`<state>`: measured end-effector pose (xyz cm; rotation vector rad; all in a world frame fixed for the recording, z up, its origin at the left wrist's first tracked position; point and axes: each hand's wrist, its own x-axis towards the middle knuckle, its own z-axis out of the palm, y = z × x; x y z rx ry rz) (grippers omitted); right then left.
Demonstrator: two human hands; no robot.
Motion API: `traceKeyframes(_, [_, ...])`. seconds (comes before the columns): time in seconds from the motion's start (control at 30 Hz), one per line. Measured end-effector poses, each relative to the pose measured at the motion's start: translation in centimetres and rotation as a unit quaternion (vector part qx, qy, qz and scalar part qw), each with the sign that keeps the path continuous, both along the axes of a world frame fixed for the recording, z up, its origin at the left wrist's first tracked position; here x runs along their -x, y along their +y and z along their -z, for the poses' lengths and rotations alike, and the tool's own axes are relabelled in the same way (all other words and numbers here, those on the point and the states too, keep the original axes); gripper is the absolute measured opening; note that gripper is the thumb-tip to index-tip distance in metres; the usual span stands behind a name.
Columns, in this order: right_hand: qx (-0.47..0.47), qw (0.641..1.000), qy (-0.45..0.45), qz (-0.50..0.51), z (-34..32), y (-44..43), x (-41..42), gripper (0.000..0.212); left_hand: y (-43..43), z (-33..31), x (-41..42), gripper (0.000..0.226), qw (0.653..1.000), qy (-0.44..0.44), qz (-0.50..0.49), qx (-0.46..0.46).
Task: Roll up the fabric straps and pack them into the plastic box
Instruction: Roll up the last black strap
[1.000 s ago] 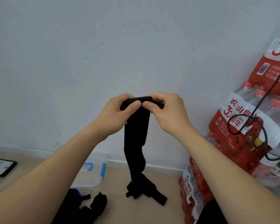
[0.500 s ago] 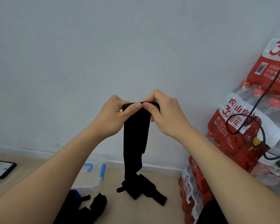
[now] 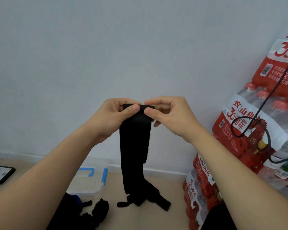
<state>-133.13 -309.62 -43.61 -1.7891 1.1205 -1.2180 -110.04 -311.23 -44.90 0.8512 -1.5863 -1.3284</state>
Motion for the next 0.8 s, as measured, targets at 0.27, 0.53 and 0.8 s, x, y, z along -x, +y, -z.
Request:
traceKeyframes(0.27, [-0.01, 0.999, -0.03, 0.03, 0.18, -0.16, -0.18, 0.025, 0.44, -0.33, 0.63, 0.021, 0.999, 0.002, -0.039, -0.016])
traceKeyframes(0.53, [0.12, 0.987, 0.079, 0.076, 0.14, 0.24, -0.86, 0.019, 0.3, 0.07, 0.7, 0.031, 0.995, 0.065, -0.026, -0.073])
traceKeyframes(0.8, [-0.008, 0.998, 0.061, 0.006, 0.57, -0.26, -0.7, 0.023, 0.34, 0.0, 0.23, 0.034, 0.998, 0.019, -0.058, -0.032])
